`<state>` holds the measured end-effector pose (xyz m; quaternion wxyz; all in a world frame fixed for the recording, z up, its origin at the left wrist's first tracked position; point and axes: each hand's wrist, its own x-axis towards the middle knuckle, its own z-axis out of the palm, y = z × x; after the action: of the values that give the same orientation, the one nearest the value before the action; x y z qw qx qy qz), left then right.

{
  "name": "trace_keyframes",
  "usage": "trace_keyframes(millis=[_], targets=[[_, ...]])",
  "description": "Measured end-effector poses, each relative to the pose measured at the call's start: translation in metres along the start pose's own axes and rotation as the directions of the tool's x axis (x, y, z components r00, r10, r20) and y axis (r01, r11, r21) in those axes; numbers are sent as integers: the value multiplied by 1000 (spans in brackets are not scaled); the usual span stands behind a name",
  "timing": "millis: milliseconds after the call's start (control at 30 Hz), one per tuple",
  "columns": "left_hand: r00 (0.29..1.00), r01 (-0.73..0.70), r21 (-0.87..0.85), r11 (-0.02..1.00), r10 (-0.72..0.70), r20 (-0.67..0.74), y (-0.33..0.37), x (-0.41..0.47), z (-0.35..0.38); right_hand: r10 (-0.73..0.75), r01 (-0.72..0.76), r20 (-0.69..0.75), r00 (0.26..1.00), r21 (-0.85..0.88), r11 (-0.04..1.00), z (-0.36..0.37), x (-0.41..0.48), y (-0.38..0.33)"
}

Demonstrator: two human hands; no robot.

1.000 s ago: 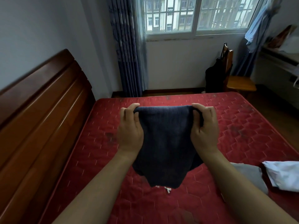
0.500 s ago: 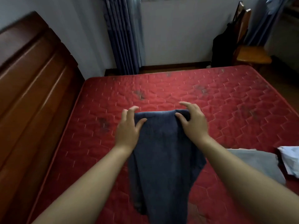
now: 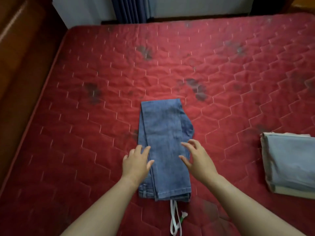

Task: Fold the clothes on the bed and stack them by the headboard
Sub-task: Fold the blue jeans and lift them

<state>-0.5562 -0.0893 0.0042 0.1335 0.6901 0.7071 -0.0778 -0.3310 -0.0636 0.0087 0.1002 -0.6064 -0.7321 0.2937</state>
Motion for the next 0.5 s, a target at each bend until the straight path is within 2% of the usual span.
trace_keyframes(millis=[167, 300, 400, 467, 500], targets=[[982, -94, -14, 996, 95, 166, -2, -33, 88, -20, 41, 210, 977, -94, 995, 87, -44, 32], [981, -112, -90, 990, 125, 150, -12, -50, 131, -79, 118, 220, 972, -170, 978, 130, -69, 48], [999, -24, -222, 975, 29, 19, -12, -61, 148, -102, 125, 133, 986, -173, 977, 149, -78, 50], [988, 135, -393, 909, -156, -20, -8, -66, 155, -105, 119, 87, 991, -184, 976, 158, -82, 50], [967, 227, -477, 849, -256, 5, -7, -67, 158, -110, 120, 62, 992, -188, 975, 162, -83, 51]])
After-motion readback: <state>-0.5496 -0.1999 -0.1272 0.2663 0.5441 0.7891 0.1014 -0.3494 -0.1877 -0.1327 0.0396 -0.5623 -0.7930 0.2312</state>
